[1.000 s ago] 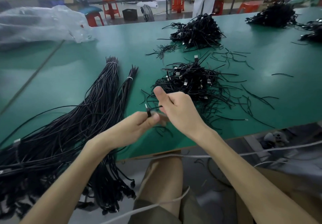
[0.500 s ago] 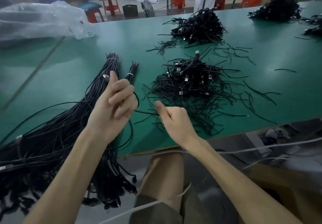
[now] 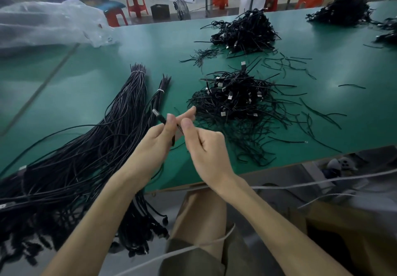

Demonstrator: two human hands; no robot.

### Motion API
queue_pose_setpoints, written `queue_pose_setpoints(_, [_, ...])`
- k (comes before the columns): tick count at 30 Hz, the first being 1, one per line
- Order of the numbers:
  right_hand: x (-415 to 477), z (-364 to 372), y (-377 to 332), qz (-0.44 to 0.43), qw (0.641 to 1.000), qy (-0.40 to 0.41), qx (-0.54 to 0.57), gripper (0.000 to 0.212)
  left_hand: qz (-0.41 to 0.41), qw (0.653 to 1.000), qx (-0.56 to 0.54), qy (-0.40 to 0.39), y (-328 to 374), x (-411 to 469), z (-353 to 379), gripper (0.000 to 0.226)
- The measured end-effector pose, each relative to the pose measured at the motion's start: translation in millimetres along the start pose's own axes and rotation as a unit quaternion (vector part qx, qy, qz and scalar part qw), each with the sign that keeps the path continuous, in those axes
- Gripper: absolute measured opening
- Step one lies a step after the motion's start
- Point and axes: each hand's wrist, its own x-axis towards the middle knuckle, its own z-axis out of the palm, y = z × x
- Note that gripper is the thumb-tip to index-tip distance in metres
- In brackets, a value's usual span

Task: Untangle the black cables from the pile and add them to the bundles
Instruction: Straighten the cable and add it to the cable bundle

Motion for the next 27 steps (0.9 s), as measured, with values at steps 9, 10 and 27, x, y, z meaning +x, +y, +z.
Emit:
queue_pose_setpoints(9, [0, -12, 28, 0.049, 0.997, -0.017, -0.061, 0.066, 0.035, 0.881, -0.469, -0.05, 44, -9, -15, 0.051])
queue_pose_setpoints(10, [4, -16, 26, 0.056, 0.997, 0.006, -0.061, 0.066, 0.029, 0.912, -0.404, -0.065, 47, -13, -17, 0.052])
queue_pose_setpoints(27, [-16, -4, -9, -0.038, 0.994, -0.001, -0.103, 0.048, 0.014, 0.988, -0.147, 0.04, 11, -6, 2, 0.057])
